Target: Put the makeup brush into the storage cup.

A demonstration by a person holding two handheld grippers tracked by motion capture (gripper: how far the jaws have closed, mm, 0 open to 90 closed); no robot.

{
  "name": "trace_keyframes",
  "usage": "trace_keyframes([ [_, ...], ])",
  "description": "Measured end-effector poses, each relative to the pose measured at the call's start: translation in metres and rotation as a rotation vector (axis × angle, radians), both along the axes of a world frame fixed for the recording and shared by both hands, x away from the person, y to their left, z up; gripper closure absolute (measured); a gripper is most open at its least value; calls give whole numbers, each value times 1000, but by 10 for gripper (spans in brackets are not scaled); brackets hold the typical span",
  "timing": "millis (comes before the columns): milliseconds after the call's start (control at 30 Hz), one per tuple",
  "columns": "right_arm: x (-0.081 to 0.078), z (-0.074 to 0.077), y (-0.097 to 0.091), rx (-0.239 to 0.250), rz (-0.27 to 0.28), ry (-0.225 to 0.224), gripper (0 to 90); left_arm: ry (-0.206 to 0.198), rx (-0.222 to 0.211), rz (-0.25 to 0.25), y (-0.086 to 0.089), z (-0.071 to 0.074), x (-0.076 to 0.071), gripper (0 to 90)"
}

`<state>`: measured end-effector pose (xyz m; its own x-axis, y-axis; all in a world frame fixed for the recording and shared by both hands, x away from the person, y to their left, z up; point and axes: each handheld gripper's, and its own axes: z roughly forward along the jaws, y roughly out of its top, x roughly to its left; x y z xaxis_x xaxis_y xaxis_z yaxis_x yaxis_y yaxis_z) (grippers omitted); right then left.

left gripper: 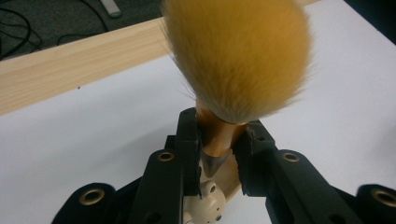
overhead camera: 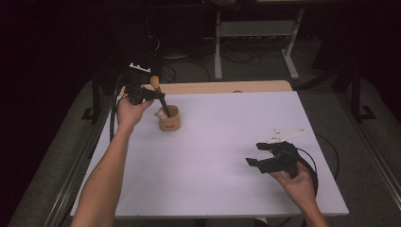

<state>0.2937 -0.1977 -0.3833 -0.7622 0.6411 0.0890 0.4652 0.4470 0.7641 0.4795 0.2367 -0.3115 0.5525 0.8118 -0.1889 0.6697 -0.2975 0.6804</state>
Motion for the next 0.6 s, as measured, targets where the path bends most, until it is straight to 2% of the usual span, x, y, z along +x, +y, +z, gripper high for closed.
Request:
trace_keyframes([
  [267,0,0,2,-2,6,-2,291,16,2,-2,-3,-12,1,727],
  [600,0,0,0,-2,9,-2,291,32,27,3,-6,-22,3,725],
])
